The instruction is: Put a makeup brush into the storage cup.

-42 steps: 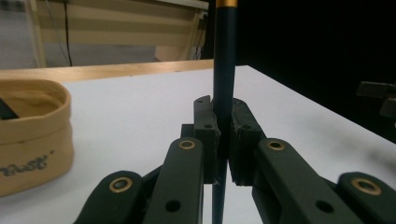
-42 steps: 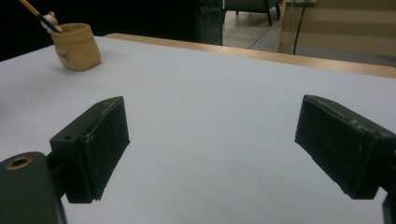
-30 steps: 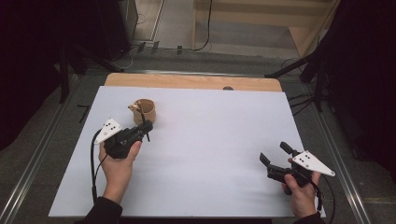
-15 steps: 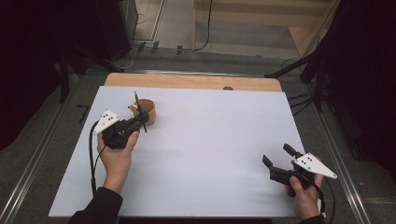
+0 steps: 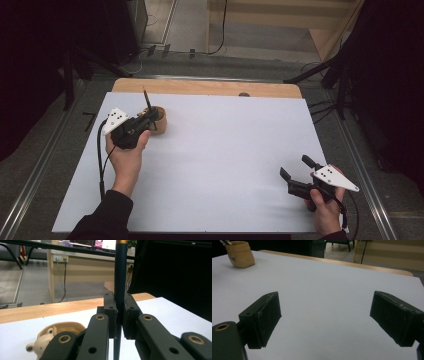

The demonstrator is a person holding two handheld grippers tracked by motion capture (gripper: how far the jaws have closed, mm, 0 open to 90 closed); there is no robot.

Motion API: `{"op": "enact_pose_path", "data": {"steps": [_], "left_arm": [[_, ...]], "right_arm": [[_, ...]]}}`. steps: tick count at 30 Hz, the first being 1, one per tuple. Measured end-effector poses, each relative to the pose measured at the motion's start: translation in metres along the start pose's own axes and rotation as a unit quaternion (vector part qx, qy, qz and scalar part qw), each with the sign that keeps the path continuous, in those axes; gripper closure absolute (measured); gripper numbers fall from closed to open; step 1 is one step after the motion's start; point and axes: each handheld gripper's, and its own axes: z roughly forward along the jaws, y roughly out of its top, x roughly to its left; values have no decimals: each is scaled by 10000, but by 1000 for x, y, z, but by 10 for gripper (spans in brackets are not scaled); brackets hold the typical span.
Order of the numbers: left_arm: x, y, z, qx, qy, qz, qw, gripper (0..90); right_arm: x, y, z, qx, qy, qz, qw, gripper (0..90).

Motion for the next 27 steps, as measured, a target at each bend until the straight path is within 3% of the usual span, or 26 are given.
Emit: {"op": "enact_pose_path", "data": {"steps": [5, 12, 16, 21, 27], "left_arm": [[4, -3, 8, -66, 140, -27, 9999, 844], [7, -9, 19, -127, 531, 149, 9984, 845], [8, -12, 26, -130, 638, 221, 9976, 845], [10, -17, 36, -81, 846, 101, 9963, 845], [12, -20, 46, -134, 1092, 117, 9939, 845]], "right_arm": [[0, -1, 1, 4, -16, 6, 10000, 112], [0, -1, 1, -5, -14, 24, 10000, 118], [0, -1, 1, 4, -13, 47, 10000, 119], [0, -1, 2, 9, -11, 48, 10000, 121], [0, -2, 3, 23, -22, 59, 10000, 123]]}}
